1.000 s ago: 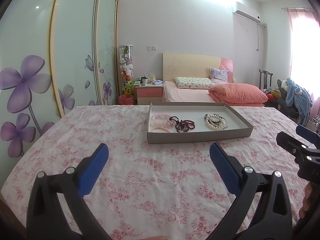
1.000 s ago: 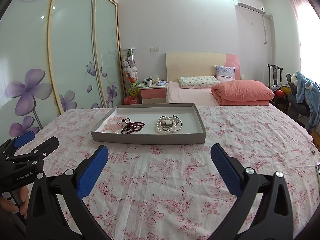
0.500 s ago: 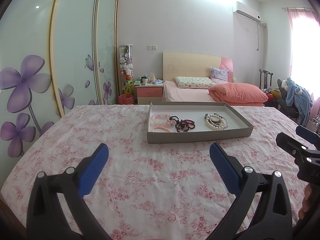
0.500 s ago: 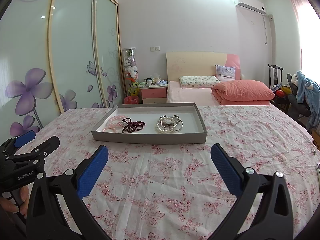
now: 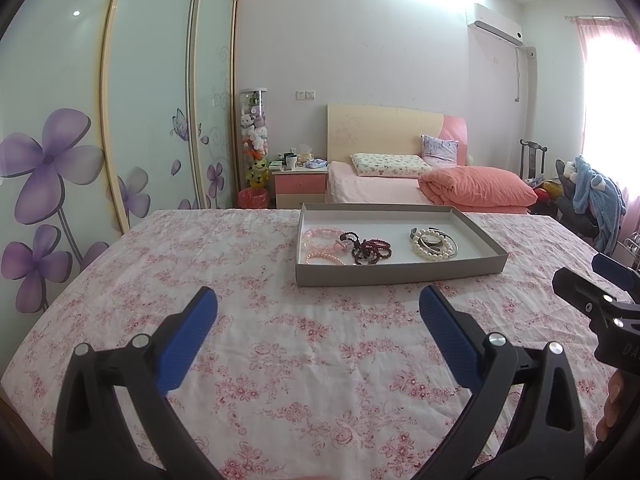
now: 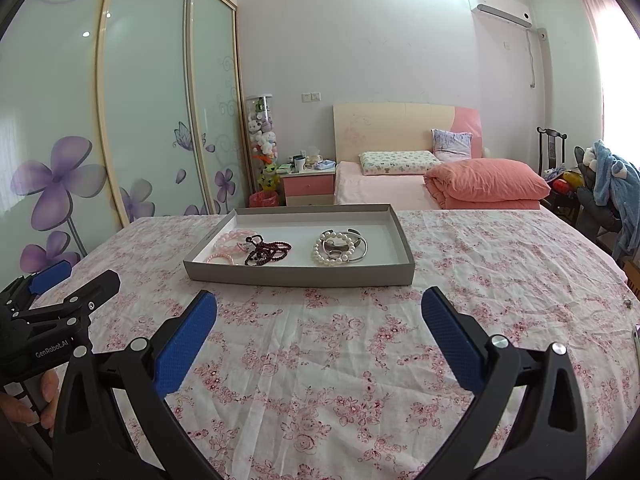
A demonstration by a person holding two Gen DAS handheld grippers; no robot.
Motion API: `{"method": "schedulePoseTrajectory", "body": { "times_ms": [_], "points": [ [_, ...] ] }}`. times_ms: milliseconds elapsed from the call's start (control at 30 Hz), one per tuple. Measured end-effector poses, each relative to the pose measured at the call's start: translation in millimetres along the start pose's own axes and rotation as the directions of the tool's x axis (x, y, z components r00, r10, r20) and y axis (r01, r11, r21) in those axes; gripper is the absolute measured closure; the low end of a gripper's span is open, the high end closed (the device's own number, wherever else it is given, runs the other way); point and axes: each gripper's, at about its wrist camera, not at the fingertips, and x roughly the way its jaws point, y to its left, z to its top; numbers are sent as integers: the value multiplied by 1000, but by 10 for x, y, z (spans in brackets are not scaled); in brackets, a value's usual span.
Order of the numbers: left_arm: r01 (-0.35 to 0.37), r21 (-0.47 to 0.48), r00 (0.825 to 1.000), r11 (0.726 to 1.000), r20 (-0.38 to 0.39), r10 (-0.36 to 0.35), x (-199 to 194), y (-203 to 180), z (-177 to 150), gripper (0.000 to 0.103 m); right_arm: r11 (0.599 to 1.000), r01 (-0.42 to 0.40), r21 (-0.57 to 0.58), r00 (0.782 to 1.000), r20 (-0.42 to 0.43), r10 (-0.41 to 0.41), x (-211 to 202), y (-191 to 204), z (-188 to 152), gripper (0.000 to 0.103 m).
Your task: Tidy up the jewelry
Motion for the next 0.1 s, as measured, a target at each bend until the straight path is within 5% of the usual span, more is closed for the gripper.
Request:
{"method": "schedulePoseTrajectory", "body": {
  "times_ms": [100],
  "points": [
    [-2,-3,1000,1000,-5,2,9,10,-4,4,1000,0,-1,1000,0,0,1,-1,3,2]
  ]
}}
